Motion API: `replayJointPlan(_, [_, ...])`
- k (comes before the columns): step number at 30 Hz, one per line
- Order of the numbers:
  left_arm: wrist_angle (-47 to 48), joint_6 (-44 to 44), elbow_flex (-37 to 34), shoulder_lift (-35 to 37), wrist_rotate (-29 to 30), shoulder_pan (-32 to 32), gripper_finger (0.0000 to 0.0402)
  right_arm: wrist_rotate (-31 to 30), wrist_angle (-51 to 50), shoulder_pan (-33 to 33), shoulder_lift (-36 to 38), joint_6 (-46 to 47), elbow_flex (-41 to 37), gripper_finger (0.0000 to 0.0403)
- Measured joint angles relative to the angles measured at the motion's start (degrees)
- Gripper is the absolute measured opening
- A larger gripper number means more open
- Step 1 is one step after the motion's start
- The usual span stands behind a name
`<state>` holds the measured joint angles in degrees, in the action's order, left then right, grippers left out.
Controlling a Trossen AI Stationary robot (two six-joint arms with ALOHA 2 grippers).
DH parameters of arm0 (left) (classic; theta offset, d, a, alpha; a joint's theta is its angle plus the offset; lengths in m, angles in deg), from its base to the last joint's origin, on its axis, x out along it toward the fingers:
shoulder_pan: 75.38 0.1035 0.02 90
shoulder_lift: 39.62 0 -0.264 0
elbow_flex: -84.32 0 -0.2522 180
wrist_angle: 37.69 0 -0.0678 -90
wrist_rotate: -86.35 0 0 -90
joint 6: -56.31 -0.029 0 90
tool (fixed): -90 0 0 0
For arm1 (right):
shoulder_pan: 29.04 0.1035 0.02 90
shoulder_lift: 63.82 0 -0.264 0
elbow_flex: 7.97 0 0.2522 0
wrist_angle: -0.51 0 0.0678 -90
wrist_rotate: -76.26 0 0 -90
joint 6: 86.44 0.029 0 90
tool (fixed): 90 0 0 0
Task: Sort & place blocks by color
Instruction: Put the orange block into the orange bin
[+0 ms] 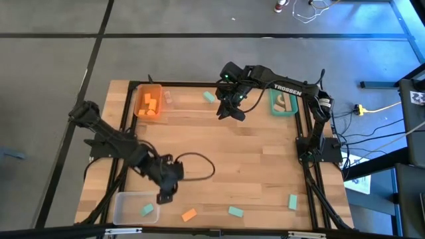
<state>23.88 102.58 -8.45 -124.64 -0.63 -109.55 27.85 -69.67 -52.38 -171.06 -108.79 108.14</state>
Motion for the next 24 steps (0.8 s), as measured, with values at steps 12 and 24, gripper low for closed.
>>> replayJointPlan(12, [-10.89, 11.27, 0.0, -13.55, 5.75, -7.68, 0.0218, 6.67, 0.08, 0.0, 0.0, -2.79, 0.0, 0.0126])
replayJointPlan(24, [-22.63, 15.58, 0.0, -23.23, 9.81, -10.83, 0.0216, 9.97, -0.06, 0.0, 0.43, -4.97, 0.0, 0.0126])
